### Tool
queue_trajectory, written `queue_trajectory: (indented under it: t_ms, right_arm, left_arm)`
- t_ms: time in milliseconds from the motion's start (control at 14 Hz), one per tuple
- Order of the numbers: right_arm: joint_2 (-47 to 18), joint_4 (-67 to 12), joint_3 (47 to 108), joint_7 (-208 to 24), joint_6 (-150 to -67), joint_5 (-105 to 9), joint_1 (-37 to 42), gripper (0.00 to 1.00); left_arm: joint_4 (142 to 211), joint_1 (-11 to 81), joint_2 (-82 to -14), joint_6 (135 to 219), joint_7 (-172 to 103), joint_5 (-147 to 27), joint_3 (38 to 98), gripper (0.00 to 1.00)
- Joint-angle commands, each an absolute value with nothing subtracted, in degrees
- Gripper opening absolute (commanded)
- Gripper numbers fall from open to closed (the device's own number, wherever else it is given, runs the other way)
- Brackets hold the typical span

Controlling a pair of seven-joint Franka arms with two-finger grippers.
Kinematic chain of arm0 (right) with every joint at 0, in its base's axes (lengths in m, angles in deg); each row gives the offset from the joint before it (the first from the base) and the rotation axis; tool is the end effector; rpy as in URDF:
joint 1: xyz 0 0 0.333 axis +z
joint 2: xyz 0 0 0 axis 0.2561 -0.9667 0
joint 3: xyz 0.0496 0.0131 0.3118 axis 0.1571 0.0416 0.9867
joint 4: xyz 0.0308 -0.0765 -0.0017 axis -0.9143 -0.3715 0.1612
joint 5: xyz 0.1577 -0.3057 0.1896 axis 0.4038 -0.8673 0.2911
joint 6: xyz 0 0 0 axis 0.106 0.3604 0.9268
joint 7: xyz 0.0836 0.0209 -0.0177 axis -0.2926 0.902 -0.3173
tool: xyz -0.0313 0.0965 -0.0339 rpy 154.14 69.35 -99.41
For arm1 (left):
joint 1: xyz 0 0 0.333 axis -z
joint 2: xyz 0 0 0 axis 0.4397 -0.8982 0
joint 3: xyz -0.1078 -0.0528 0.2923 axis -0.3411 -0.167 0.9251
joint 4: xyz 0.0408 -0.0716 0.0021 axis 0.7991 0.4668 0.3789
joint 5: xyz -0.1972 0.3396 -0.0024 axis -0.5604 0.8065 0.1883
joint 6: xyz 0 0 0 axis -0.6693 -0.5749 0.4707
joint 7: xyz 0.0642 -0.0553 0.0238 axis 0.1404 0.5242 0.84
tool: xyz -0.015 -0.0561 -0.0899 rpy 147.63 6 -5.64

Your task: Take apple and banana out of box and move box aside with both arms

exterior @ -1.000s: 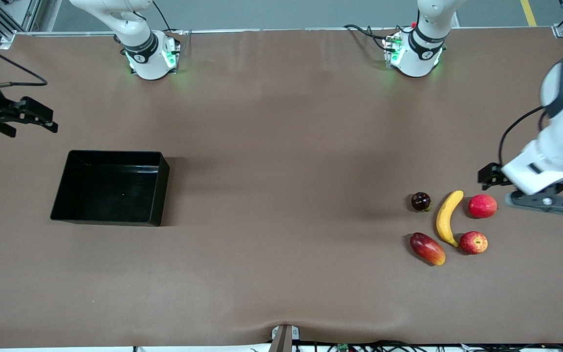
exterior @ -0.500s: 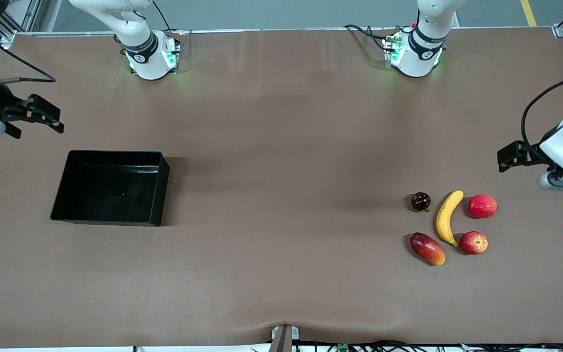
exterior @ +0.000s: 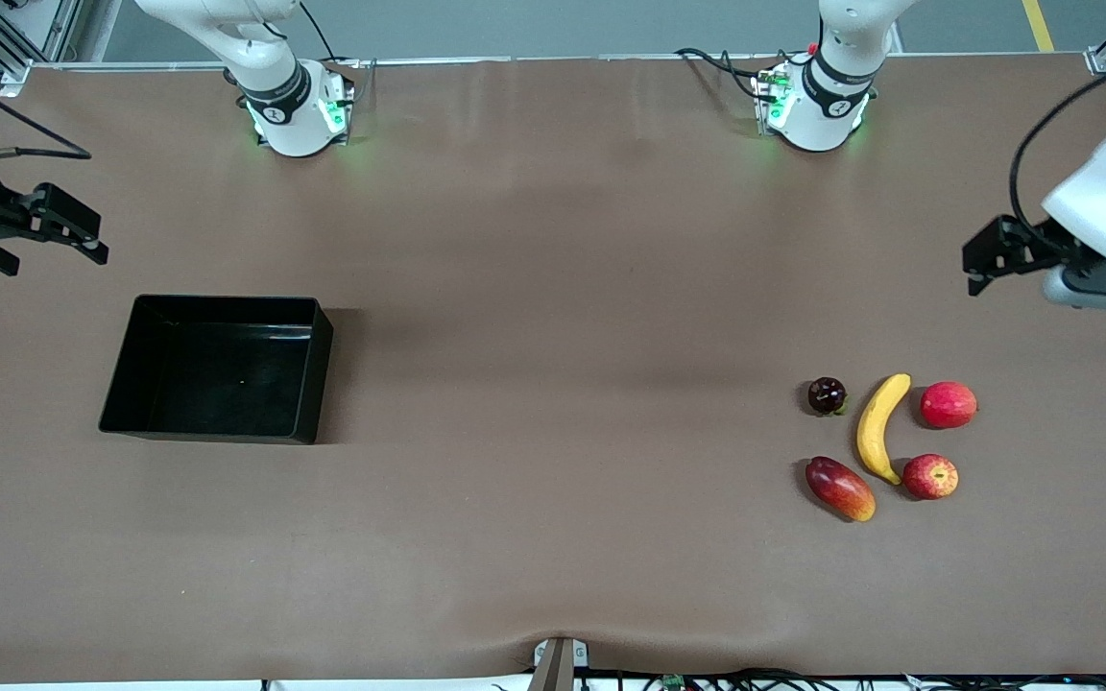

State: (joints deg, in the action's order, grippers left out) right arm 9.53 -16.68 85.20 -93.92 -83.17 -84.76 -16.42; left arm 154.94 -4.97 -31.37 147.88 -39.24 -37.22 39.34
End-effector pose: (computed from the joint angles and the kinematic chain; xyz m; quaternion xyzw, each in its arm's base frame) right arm 0.5539 0.0088 0.6399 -0.9976 -0.0666 -0.0164 0.0041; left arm 0.5807 -0.0931 0.6537 -0.9915 0.1088 -0.0394 0.0603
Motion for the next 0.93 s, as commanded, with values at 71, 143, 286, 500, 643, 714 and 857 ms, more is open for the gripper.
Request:
queue_trajectory:
  t_ms: [71, 143, 286, 500, 643, 714, 857]
  right_arm:
    - [6.8, -12.4, 85.1, -94.7, -79.8, -86.9, -15.8, 1.0]
    - [6.8, -12.4, 85.2, -94.6, -79.8, -86.9, -15.7, 1.0]
    - [6.8, -12.4, 85.2, -94.5, -79.9, -86.6, -15.8, 1.0]
    - [6.8, -12.5, 85.1, -94.5, -79.8, -86.6, -15.8, 1.0]
    - [6.8, -12.6, 85.1, -94.5, -79.8, -86.5, -15.9, 1.0]
    - [6.8, -12.6, 85.1, -94.5, -79.7, -86.6, -15.9, 1.0]
    - [6.8, -12.6, 85.2, -94.5, -79.7, -86.6, -15.9, 1.0]
  left_arm:
    - [158.0, 7.8, -25.8, 147.2, -39.4, -44.4, 55.8, 1.0]
    - [159.3, 11.3, -24.8, 147.2, -39.4, -45.8, 60.4, 1.0]
    - [162.1, 16.6, -22.2, 146.6, -39.4, -49.9, 67.9, 1.0]
    - [168.6, 25.7, -17.3, 146.3, -39.2, -51.6, 78.5, 1.0]
    - [172.6, 28.5, -13.7, 146.8, -38.9, -51.6, 81.4, 1.0]
    - [174.1, 29.4, -12.2, 146.9, -38.7, -51.6, 82.8, 1.0]
    - [175.5, 30.0, -10.5, 146.9, -38.7, -51.6, 83.7, 1.0]
